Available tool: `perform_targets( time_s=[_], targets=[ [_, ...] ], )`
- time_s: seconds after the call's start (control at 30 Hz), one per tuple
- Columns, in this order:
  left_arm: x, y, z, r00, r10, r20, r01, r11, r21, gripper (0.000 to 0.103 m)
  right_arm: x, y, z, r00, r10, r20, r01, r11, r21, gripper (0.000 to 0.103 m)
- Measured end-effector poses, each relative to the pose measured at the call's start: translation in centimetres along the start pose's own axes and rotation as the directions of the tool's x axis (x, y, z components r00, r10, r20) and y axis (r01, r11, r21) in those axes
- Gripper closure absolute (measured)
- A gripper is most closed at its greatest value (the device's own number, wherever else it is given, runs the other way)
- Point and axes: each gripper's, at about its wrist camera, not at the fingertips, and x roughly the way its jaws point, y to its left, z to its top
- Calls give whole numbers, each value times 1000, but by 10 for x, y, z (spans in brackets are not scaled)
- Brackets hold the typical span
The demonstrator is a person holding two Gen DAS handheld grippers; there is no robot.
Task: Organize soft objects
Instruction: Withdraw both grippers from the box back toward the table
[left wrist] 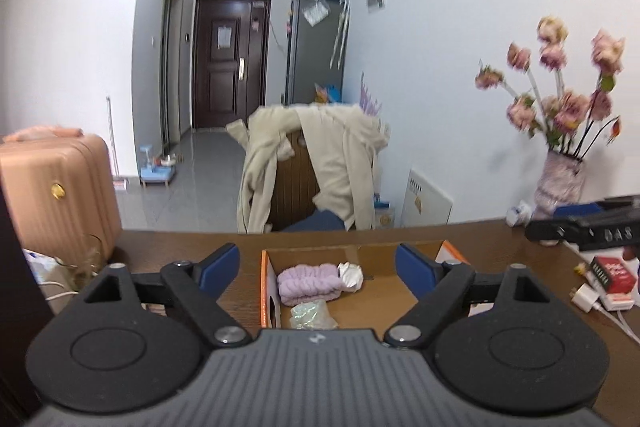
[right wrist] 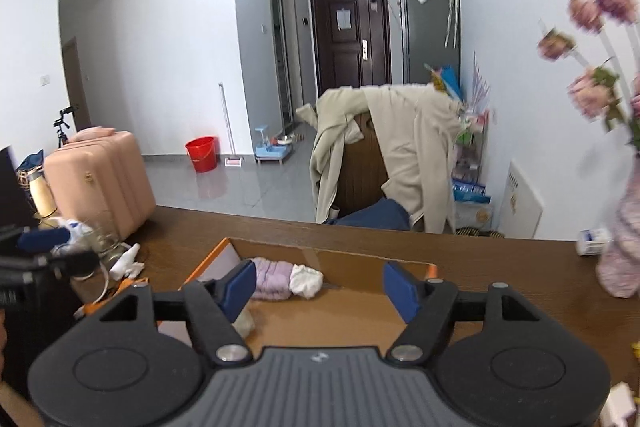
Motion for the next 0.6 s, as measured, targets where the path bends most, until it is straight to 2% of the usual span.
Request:
perform_targets(
  time_s=[0.27,0.37,0.47,0.6],
  targets=[
    [-64,-19,-11,999,18,48,-18,1000,-13,13,-81,3,-26,996,-33,85,38,998,-59,22],
    [-93,-26,-36,997,1,81,0,1000,-18,7,-107,10,-54,992,-19,122,27,997,-67,22],
    [-117,-31,-69,995,-51,84,55,997,-46,5,-131,17,-91,989,14,148,-5,998,-64,19],
    [-149,-47,-117,989,-88,119,92,995,-29,1,-158,29,-143,989,38,142,-27,997,-78,19]
  ],
)
